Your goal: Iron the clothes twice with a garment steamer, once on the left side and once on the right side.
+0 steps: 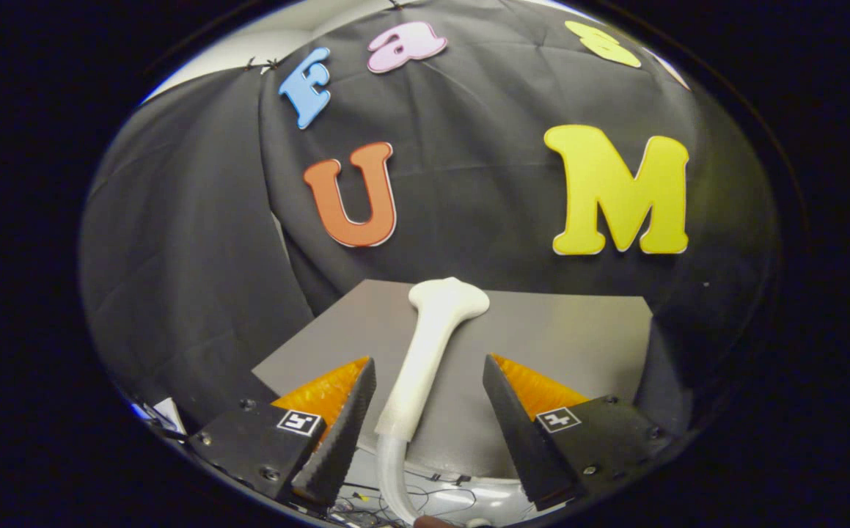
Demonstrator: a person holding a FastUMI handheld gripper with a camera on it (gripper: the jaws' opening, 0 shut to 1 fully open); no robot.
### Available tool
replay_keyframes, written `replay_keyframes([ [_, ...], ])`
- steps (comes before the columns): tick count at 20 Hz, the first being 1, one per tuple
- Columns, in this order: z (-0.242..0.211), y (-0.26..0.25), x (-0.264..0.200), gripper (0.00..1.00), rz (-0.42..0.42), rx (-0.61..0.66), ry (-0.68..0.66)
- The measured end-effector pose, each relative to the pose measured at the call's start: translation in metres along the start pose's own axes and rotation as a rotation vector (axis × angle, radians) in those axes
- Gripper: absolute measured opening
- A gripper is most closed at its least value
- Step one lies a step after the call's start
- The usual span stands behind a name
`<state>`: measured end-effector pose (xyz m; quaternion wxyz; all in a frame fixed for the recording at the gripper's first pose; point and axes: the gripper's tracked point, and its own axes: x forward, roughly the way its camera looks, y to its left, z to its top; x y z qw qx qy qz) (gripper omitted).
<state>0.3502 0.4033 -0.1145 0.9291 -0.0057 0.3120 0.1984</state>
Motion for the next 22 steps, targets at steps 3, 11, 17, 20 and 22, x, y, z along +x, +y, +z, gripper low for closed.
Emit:
replay_keyframes([
  [3,-0.009,0.006,0.036,0.89,-0.026,0.018,0.082],
  [11,-0.024,0.000,0.078,0.73,-0.136,0.010,0.215],
  [17,-0.022,0.000,0.087,0.47,-0.168,0.016,0.209],
  [20,-0.020,0.012,0.085,0.39,-0.082,0.036,0.187],
  [22,-0.007,0.013,0.071,0.36,-0.051,0.045,0.103],
])
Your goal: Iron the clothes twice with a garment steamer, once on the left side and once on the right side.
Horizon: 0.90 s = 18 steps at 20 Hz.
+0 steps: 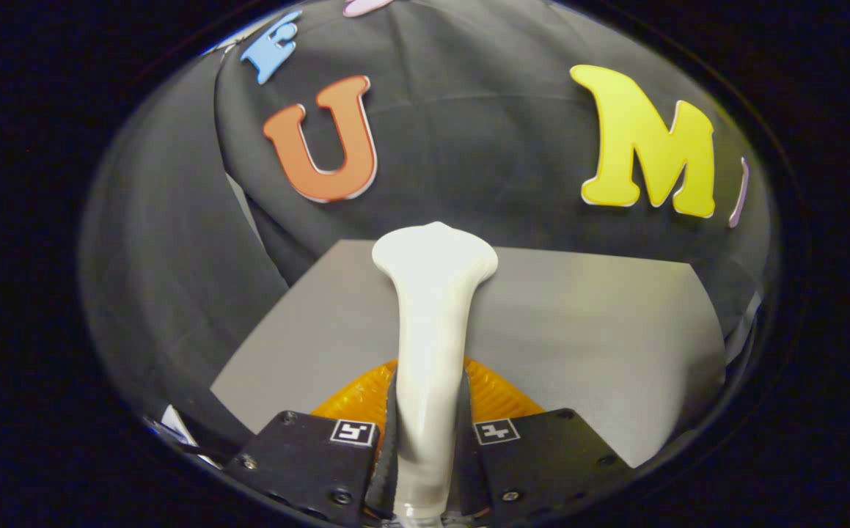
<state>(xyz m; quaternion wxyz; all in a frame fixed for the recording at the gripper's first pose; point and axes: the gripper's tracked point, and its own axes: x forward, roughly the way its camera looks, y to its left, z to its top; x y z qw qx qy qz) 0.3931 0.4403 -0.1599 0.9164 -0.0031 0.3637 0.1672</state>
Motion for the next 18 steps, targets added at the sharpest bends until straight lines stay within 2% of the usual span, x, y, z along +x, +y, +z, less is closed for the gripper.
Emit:
replay_keyframes([
  [4,0.010,-0.004,-0.049,0.32,0.049,0.021,-0.082],
  [7,0.026,-0.019,-0.093,0.32,0.022,0.001,-0.180],
  [11,0.039,-0.028,-0.161,0.32,0.036,-0.028,-0.280],
  [15,0.049,-0.051,-0.241,0.32,0.010,-0.021,-0.395],
  [18,0.053,-0.080,-0.294,0.32,-0.049,-0.022,-0.467],
])
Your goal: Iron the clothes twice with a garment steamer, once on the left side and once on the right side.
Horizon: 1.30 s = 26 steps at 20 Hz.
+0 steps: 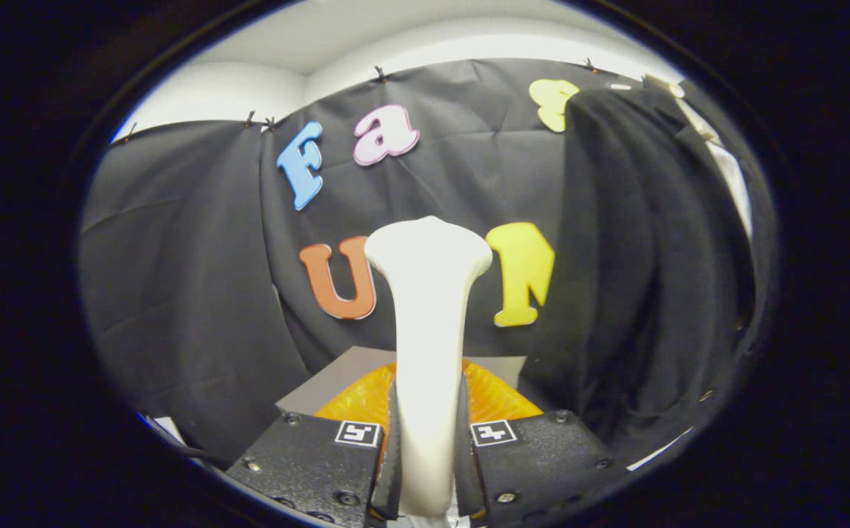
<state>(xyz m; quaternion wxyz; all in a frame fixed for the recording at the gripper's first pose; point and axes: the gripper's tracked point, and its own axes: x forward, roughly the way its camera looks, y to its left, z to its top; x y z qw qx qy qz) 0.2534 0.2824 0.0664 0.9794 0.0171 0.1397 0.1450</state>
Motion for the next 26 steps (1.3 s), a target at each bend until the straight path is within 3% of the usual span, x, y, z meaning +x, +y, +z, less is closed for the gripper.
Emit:
replay_keyframes([
  [7,0.049,-0.106,-0.099,0.32,-0.223,-0.049,-0.126],
  [12,0.089,-0.149,-0.144,0.32,-0.278,-0.075,-0.250],
  [18,0.109,-0.185,-0.139,0.32,-0.300,-0.114,-0.305],
  [24,0.066,-0.213,-0.114,0.32,-0.272,-0.081,-0.212],
  [26,0.051,-0.228,-0.109,0.32,-0.300,-0.082,-0.182],
])
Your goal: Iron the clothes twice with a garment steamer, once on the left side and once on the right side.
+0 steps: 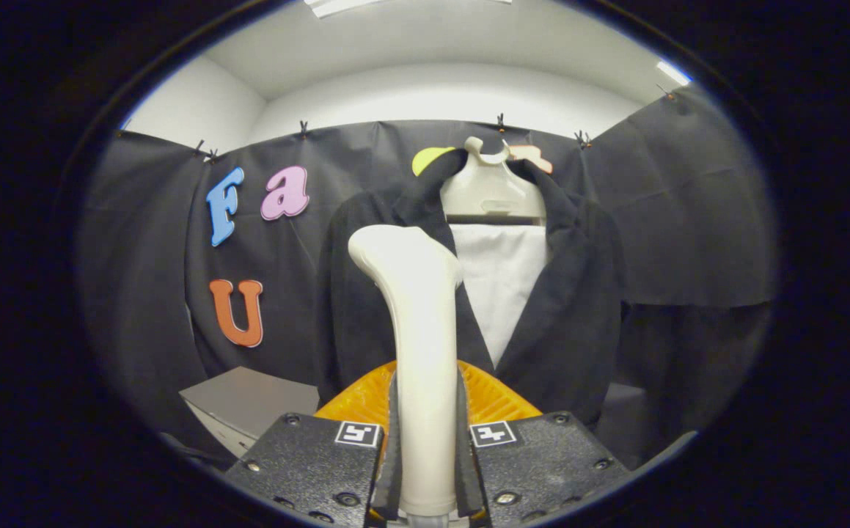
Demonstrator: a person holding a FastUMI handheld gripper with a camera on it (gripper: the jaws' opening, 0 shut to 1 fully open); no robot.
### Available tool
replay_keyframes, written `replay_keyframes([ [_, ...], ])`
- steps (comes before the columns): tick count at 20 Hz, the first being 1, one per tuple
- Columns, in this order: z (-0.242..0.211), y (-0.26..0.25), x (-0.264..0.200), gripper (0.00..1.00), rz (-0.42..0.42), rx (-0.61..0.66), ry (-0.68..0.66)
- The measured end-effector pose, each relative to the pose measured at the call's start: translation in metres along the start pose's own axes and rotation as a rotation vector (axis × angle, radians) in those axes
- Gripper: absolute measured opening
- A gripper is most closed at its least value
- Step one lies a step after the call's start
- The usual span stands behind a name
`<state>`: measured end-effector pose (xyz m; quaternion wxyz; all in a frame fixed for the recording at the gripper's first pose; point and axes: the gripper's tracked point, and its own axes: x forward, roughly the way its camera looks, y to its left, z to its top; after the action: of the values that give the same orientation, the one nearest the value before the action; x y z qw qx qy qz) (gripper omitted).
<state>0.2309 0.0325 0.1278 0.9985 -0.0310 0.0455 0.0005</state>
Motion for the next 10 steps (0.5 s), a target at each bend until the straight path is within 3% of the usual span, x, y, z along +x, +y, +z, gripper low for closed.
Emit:
replay_keyframes([
  [10,-0.059,-0.022,-0.014,0.32,-0.035,-0.007,0.092],
])
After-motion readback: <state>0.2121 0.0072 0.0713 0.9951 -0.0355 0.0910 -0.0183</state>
